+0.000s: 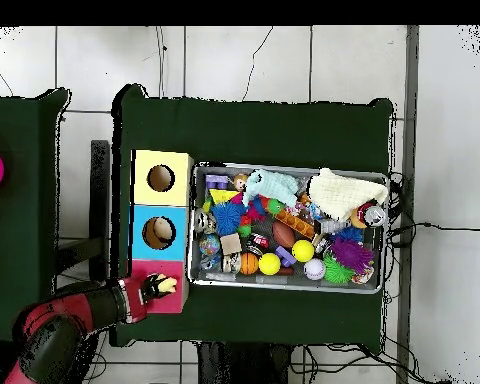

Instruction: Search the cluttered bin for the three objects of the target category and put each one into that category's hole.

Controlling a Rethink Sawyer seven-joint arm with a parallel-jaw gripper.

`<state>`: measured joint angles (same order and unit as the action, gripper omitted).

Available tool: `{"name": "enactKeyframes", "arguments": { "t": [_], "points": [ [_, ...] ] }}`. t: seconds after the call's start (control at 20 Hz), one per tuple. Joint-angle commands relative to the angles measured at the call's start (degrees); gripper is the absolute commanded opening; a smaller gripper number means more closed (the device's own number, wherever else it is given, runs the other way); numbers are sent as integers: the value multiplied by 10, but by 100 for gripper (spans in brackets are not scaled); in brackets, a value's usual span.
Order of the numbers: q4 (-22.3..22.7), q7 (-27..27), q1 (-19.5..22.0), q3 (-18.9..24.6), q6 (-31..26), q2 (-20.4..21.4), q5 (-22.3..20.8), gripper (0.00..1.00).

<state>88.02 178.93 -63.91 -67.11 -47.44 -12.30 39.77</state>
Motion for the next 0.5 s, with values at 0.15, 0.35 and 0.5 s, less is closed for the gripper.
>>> {"name": "enactKeyframes", "arguments": {
  "t": [0.15,0.35,0.5],
  "points": [
    [-37,73,44,133,18,44,19,100],
    [-25,52,54,151,26,65,17,100],
    [-17,59,56,152,30,73,14,100]
  ]
}}
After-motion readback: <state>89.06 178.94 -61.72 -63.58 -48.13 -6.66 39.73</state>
